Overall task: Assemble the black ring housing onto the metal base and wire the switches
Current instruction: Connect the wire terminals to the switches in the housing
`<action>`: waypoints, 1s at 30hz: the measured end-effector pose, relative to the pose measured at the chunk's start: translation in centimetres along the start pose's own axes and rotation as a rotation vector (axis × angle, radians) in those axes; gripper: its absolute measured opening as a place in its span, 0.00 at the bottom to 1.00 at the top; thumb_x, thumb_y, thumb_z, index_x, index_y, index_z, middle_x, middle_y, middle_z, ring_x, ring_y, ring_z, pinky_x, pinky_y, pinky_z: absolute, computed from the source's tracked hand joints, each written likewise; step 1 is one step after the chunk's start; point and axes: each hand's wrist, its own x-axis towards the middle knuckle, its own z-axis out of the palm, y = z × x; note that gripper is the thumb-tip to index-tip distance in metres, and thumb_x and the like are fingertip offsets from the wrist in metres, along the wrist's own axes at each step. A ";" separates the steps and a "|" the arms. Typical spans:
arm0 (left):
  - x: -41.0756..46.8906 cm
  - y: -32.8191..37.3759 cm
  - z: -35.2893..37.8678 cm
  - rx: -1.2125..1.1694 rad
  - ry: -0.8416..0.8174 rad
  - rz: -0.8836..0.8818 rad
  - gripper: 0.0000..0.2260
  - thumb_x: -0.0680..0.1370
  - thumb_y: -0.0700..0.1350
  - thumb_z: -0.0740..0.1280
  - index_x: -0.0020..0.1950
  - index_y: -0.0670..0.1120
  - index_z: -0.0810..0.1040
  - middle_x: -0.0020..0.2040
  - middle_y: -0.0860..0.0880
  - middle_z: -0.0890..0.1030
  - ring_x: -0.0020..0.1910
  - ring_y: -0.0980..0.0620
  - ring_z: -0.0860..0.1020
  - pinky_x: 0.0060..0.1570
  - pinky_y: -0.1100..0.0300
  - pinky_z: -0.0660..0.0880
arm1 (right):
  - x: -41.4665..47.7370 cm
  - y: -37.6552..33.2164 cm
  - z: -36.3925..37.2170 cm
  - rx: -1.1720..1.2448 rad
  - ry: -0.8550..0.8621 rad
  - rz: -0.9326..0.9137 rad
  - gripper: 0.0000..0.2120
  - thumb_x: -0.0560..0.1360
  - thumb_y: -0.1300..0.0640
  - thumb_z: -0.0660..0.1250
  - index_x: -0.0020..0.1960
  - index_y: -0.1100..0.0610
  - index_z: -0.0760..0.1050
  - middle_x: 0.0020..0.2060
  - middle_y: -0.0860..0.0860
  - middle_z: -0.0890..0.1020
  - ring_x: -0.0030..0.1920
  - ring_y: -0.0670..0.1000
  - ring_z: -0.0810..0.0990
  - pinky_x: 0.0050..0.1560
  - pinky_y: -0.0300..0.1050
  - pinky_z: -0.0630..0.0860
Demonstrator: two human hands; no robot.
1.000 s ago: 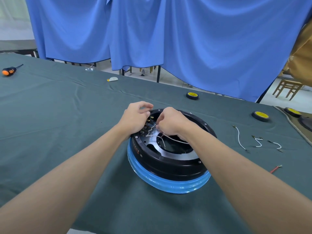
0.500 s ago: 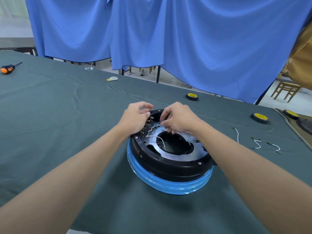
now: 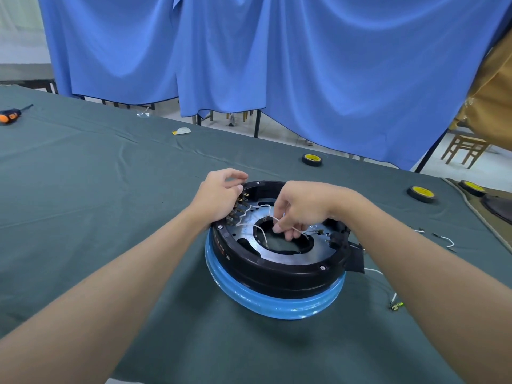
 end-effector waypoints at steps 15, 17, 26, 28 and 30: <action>-0.1 0.1 0.0 0.023 0.002 0.018 0.12 0.80 0.36 0.63 0.58 0.49 0.80 0.60 0.51 0.82 0.62 0.55 0.78 0.67 0.54 0.71 | 0.4 -0.8 2.7 0.508 0.198 -0.073 0.11 0.78 0.58 0.67 0.40 0.62 0.79 0.32 0.55 0.85 0.34 0.50 0.85 0.35 0.40 0.80; -0.1 0.0 -0.1 0.019 -0.003 0.016 0.12 0.80 0.36 0.63 0.57 0.49 0.80 0.60 0.50 0.82 0.63 0.55 0.77 0.68 0.53 0.70 | 0.6 -1.1 2.4 0.628 0.251 -0.060 0.11 0.79 0.59 0.66 0.39 0.62 0.78 0.30 0.55 0.84 0.30 0.50 0.83 0.32 0.38 0.78; 0.2 -0.2 0.0 0.007 -0.004 0.006 0.12 0.80 0.36 0.63 0.57 0.51 0.79 0.59 0.50 0.82 0.61 0.53 0.79 0.66 0.52 0.73 | -0.4 -0.2 -0.2 0.017 0.268 -0.074 0.11 0.78 0.53 0.66 0.38 0.54 0.80 0.28 0.47 0.83 0.23 0.34 0.71 0.26 0.25 0.64; 0.2 -0.2 0.0 0.006 -0.003 0.007 0.12 0.80 0.36 0.63 0.58 0.50 0.79 0.59 0.50 0.82 0.61 0.53 0.79 0.66 0.52 0.73 | -0.4 0.0 -0.2 -0.001 0.196 -0.052 0.10 0.77 0.53 0.66 0.38 0.52 0.79 0.31 0.47 0.84 0.24 0.38 0.73 0.26 0.25 0.66; 0.1 -0.2 0.0 0.006 -0.001 0.010 0.12 0.81 0.36 0.62 0.58 0.50 0.79 0.59 0.50 0.82 0.61 0.53 0.79 0.66 0.53 0.73 | -0.1 0.4 0.3 0.027 0.114 -0.011 0.08 0.77 0.54 0.67 0.40 0.53 0.79 0.32 0.50 0.83 0.28 0.44 0.76 0.32 0.33 0.76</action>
